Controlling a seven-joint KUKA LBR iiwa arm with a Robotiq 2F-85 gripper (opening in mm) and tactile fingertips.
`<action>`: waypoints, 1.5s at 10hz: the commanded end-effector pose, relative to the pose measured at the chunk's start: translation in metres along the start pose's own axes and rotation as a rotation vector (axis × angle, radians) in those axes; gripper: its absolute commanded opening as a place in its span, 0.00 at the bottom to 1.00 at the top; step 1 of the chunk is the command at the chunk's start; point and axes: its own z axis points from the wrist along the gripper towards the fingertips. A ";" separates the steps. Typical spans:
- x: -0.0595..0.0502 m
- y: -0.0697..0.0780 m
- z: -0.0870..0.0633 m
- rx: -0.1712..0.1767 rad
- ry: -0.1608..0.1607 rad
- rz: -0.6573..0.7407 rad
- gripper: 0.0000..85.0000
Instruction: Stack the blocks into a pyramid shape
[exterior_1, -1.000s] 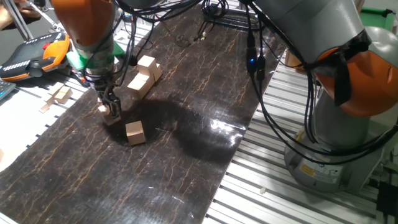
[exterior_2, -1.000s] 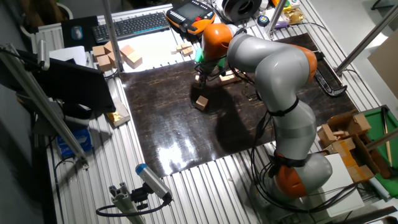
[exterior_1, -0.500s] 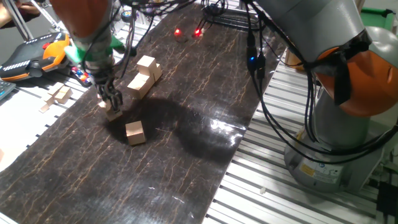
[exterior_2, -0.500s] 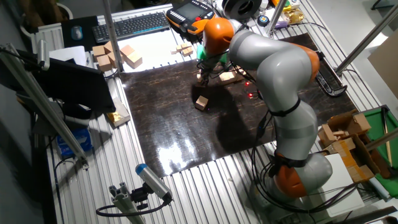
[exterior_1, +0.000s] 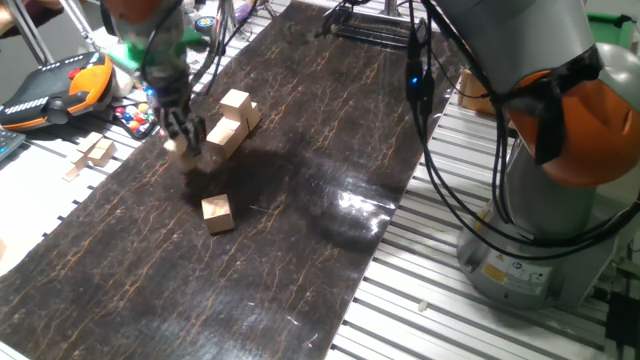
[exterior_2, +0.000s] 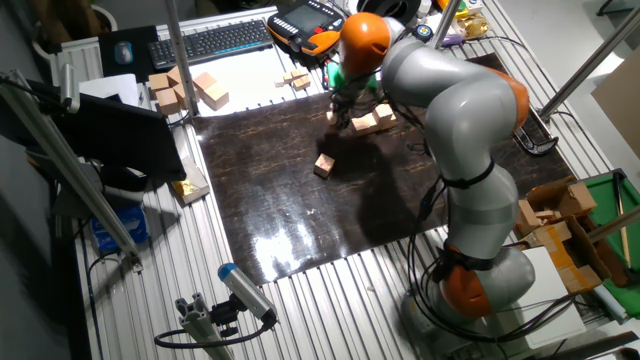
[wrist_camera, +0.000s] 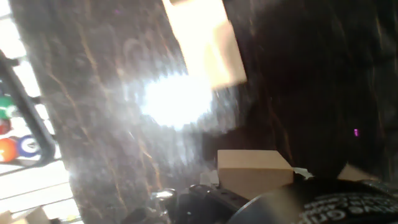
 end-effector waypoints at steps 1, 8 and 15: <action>-0.009 0.003 -0.003 -0.001 -0.004 -0.030 0.01; -0.055 0.011 -0.005 -0.005 -0.016 -0.139 0.01; -0.064 0.011 -0.006 0.032 -0.008 -0.235 0.01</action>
